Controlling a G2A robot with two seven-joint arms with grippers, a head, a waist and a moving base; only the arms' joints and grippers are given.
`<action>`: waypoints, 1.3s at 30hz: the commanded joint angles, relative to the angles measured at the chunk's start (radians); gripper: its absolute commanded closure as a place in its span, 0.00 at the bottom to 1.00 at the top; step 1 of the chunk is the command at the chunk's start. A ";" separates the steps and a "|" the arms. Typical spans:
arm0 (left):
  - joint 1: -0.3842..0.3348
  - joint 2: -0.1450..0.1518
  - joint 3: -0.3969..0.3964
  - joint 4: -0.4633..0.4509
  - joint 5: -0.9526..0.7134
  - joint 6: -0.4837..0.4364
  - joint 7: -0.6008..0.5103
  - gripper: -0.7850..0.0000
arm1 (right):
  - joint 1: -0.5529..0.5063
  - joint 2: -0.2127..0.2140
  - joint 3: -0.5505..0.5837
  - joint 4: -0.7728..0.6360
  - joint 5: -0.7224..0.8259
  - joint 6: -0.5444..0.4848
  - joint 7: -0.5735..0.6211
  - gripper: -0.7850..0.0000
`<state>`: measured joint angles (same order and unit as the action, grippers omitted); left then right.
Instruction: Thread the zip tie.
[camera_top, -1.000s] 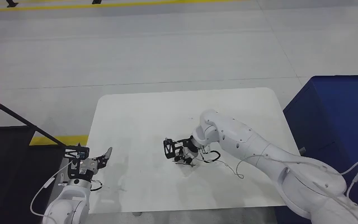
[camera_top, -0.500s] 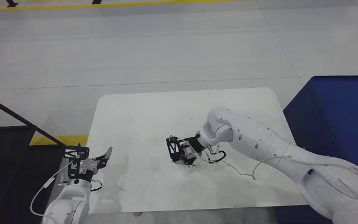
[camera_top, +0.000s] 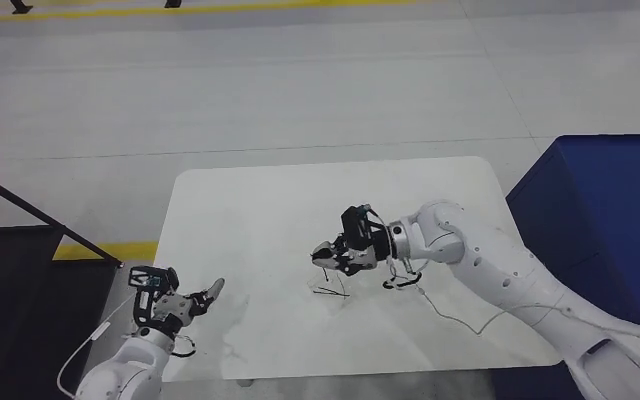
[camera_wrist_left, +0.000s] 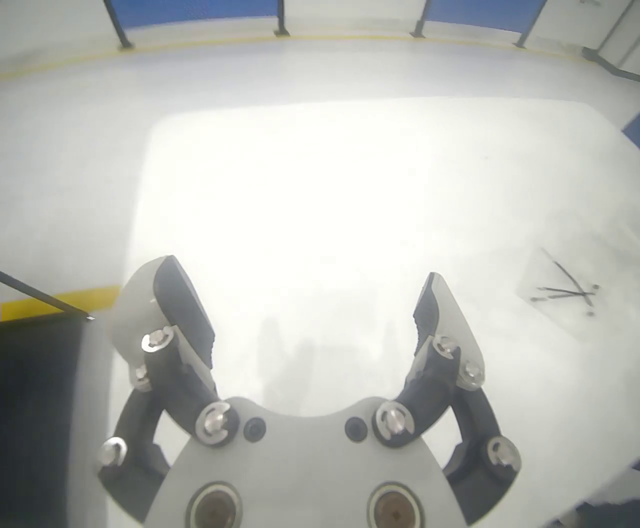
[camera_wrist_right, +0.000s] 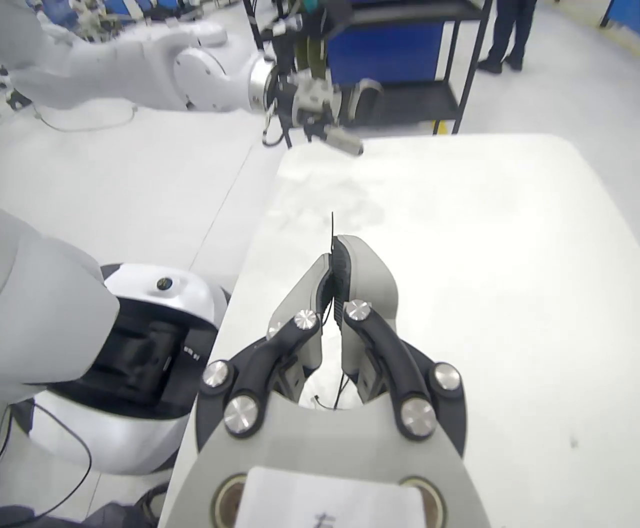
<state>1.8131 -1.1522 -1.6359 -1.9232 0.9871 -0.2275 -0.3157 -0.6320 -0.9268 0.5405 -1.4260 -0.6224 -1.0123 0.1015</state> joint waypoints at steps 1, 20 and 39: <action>-0.001 0.004 -0.016 -0.023 -0.149 -0.030 -0.177 0.00 | -0.098 0.039 0.070 -0.056 -0.051 0.000 -0.106 1.00; -0.084 0.023 0.002 0.145 -1.455 0.038 -0.886 0.00 | -0.306 0.016 0.129 -0.046 0.089 0.016 -0.435 1.00; -0.177 -0.026 0.218 0.189 -1.707 -0.290 -0.755 0.00 | -0.345 -0.020 0.086 -0.059 0.442 0.057 -0.248 1.00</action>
<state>1.6434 -1.1751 -1.4419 -1.7397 -0.7494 -0.4710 -1.0802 -0.9797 -0.9443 0.6302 -1.4879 -0.2171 -0.9594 -0.1715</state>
